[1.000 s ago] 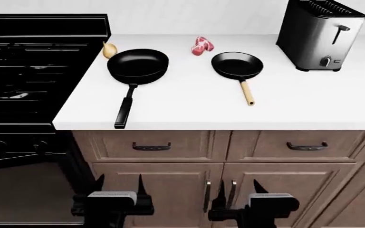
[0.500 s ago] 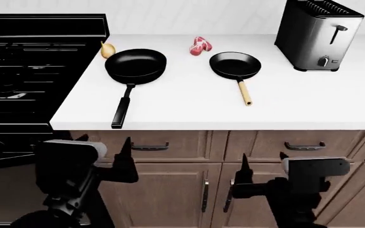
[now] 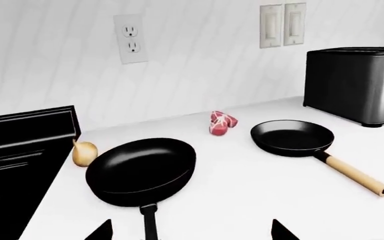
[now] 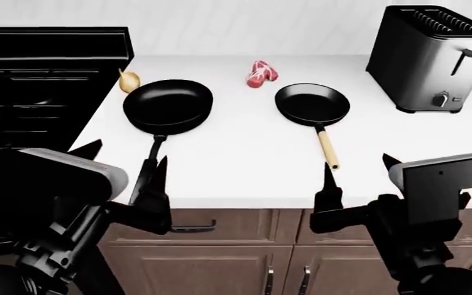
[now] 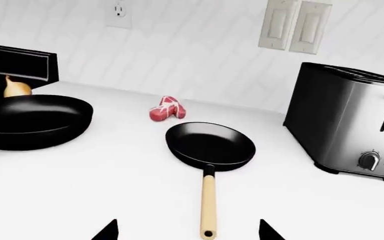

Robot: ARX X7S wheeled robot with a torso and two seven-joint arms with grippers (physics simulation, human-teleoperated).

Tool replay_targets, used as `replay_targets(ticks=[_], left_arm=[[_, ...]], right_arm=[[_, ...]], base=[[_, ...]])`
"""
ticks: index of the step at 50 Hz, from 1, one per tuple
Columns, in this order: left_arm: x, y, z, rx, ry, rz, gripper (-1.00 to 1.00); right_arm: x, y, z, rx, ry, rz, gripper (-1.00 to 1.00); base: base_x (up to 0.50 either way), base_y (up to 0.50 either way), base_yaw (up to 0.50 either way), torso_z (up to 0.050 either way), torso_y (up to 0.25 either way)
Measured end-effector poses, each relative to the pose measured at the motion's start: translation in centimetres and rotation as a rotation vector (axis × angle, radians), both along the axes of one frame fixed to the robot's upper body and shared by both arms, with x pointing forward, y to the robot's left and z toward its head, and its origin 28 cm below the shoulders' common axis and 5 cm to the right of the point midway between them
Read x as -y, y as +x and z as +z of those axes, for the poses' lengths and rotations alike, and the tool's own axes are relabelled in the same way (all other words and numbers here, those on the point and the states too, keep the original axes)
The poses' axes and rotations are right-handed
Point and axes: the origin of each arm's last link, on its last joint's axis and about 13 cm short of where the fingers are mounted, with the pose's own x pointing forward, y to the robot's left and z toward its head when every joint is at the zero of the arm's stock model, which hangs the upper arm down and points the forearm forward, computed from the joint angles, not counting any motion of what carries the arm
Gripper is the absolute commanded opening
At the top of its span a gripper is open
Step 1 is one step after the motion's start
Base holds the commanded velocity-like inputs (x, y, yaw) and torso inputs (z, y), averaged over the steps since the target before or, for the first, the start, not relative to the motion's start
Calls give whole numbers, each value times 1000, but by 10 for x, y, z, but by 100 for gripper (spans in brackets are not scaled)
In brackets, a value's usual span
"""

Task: Place both pans onto different burners. Then place the onion and the lamb chop on different pans.

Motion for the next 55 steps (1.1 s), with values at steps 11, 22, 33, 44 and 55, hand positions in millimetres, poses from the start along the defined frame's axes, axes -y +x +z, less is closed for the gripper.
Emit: replay_targets(ticks=[11, 22, 33, 44, 55], left_arm=[[0, -3, 2, 7, 6, -5, 100], [0, -3, 2, 4, 5, -7, 100], [0, -3, 1, 4, 4, -2, 100], [0, -4, 1, 3, 3, 3, 100], [-1, -5, 1, 4, 1, 4, 100]], right_arm=[[-1, -1, 0, 5, -12, 7, 100], [-1, 0, -1, 1, -19, 12, 100], [-1, 0, -1, -8, -26, 10, 100], [1, 6, 1, -135, 2, -53, 100], [4, 8, 0, -292, 3, -101, 100]], base=[[500, 0, 0, 0, 0], [500, 0, 0, 0, 1], [476, 0, 0, 0, 1], [0, 0, 0, 0, 0], [0, 0, 0, 0, 0]])
